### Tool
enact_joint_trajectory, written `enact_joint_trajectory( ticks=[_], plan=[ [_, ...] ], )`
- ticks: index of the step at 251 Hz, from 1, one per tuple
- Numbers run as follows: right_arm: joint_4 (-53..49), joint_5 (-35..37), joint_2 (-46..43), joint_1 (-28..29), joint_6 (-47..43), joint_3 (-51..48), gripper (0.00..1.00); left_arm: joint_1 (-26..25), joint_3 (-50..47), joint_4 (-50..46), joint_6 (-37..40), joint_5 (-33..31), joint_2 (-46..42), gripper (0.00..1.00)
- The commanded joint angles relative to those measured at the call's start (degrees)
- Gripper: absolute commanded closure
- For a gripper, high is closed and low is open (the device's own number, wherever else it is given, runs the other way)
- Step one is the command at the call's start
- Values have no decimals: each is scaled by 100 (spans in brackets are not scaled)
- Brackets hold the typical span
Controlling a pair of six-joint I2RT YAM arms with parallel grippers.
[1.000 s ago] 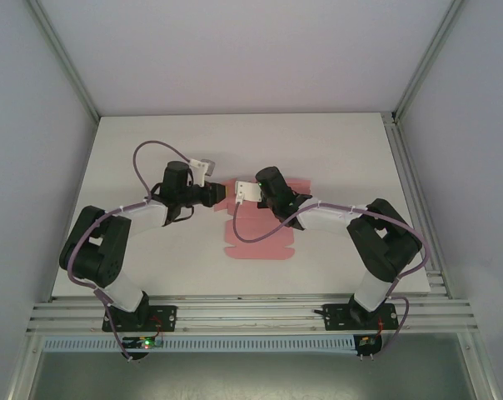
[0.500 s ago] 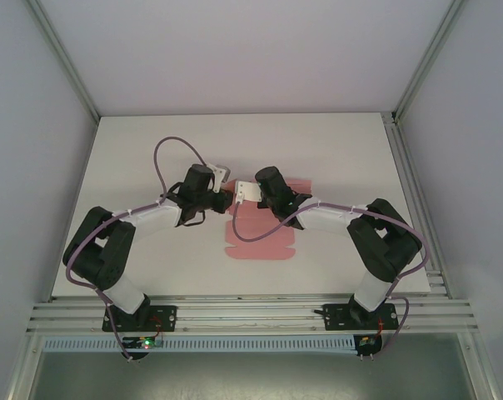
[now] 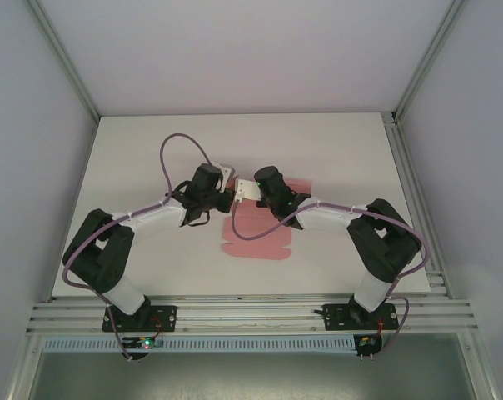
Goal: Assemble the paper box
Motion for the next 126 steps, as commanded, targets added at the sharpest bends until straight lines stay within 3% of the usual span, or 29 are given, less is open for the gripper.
enact_joint_trajectory(
  ticks=[1, 24, 50, 126],
  plan=[
    [-127, 244, 18, 97, 216, 98, 100, -354, 537, -660, -198, -1788, 174, 100],
    [-149, 301, -15, 89, 266, 63, 100, -556, 944, -1241, -342, -2600, 455, 100],
    [-163, 351, -65, 58, 314, 20, 100, -637, 1121, -1573, -521, -2914, 677, 100],
    [-359, 206, -42, -17, 501, 107, 100, -670, 848, -1052, -729, -2118, 494, 93]
  ],
)
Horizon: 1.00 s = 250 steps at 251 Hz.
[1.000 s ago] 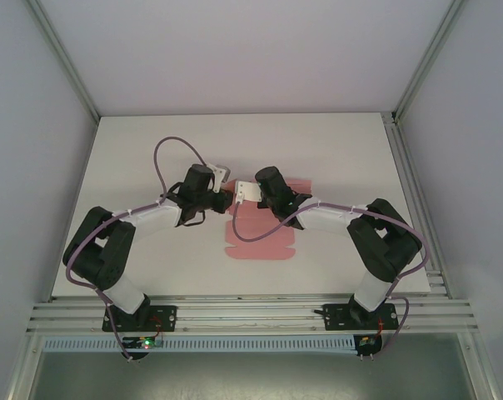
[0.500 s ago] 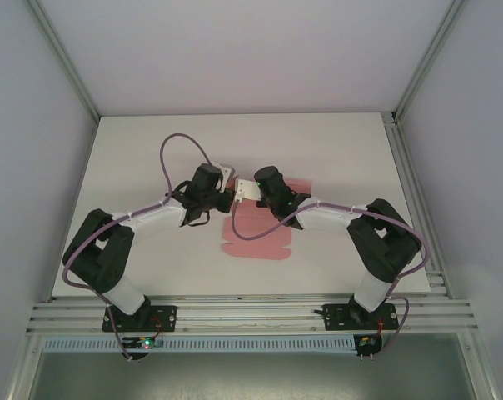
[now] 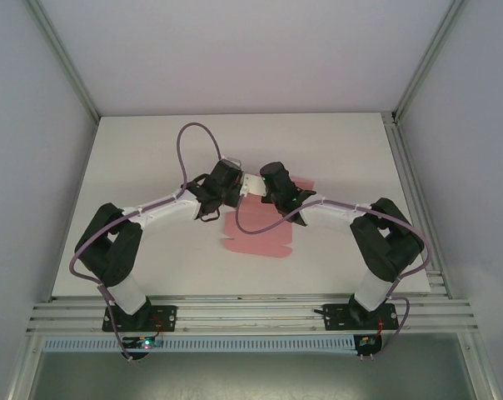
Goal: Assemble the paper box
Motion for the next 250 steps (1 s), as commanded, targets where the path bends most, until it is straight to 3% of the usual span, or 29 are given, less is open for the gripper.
enact_joint_trajectory(
  ticks=[1, 30, 50, 94, 113, 149, 177, 205, 214, 224, 250],
  plan=[
    [-244, 322, 1, 189, 367, 94, 100, -194, -85, -24, -448, -556, 46, 92],
    [-61, 333, 31, 164, 236, 11, 100, -162, -396, 207, -413, -268, -333, 83],
    [24, 336, 19, 124, 93, -11, 100, -89, -653, 288, -373, -77, -723, 68],
    [59, 282, -32, 101, -40, 76, 100, 133, -1184, 344, -251, 69, -1721, 52],
    [9, 138, -82, 100, -42, 94, 100, 284, -1400, 308, -367, -257, -2149, 28],
    [10, 99, -35, 100, -96, 124, 100, 1072, -1805, 400, -769, -215, -2590, 7],
    [54, 78, -24, 109, -109, 147, 100, 1861, -1774, 502, -967, 390, -2136, 6],
    [68, 69, -18, 118, -99, 147, 100, 1926, -1240, 507, -664, 1184, -1312, 16],
    [63, 69, -10, 118, -97, 155, 100, 1913, -1140, 637, -507, 1693, -1104, 20],
    [65, 78, 6, 118, -96, 164, 100, 1916, -1115, 915, -41, 2672, -896, 30],
    [21, 87, 33, 127, -99, 182, 100, 1867, -1255, 1752, 456, 4513, -576, 29]
  ],
)
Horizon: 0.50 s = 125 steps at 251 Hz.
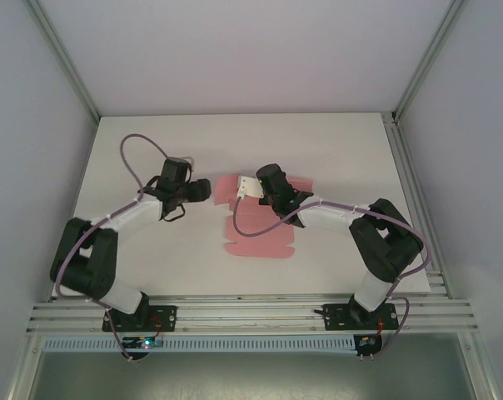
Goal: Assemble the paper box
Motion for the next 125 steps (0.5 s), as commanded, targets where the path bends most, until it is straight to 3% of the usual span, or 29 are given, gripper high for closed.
enact_joint_trajectory(
  ticks=[1, 13, 45, 125],
  plan=[
    [23, -75, 34, 11, -36, 162, 100, -74, 41, 1037, 754, 2510, 223, 29],
    [14, -68, 39, 11, -36, 164, 100, -83, -24, 1243, 747, 2803, 241, 29],
    [5, -55, -18, 20, -19, 112, 100, -129, -165, 1379, 786, 2739, 171, 30],
    [485, -49, -175, 64, -53, -324, 100, -395, -487, 1443, 1326, 3330, 279, 35]
  ],
)
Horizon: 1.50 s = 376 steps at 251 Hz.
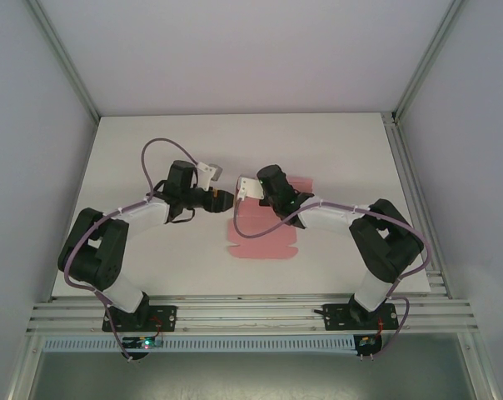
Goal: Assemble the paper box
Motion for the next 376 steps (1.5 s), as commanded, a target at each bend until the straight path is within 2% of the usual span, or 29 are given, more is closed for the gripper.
enact_joint_trajectory(
  ticks=[1, 58, 100, 136, 172, 196, 230, 278, 311, 333, 376],
  plan=[
    [356, 45, -149, 51, -3, -185, 100, -153, -183, 292, 376, 484, -5, 36],
    [1530, -162, -562, 92, -730, -812, 100, -152, -469, 596, 427, 187, -151, 38],
    [1396, -100, -578, 22, -1278, -379, 100, -147, -221, 482, 515, -383, -103, 37],
    [1759, -111, -179, -222, -1780, -33, 100, -143, -29, 728, 467, -1141, -52, 36],
    [2678, 229, 267, -95, -2050, -83, 100, -101, 328, 671, 343, -2018, 275, 38],
    [2784, 363, 324, 33, -1987, -425, 100, -73, 440, 485, 413, -1821, 502, 39],
    [2891, 511, 463, 177, -1362, -896, 100, -73, 289, 582, 428, -1377, 659, 39],
    [2859, 686, 693, 367, -978, -1328, 100, -99, -75, 795, 343, -984, 574, 41],
    [2885, 747, 697, 394, -724, -1442, 100, -181, -384, 1032, 313, -649, 370, 45],
    [2903, 776, 588, 370, -751, -1428, 100, -196, -607, 1188, 191, -663, 169, 45],
    [2380, 740, 277, 93, -1048, -950, 100, -195, -860, 1128, 5, -1406, -336, 40]
  ],
)
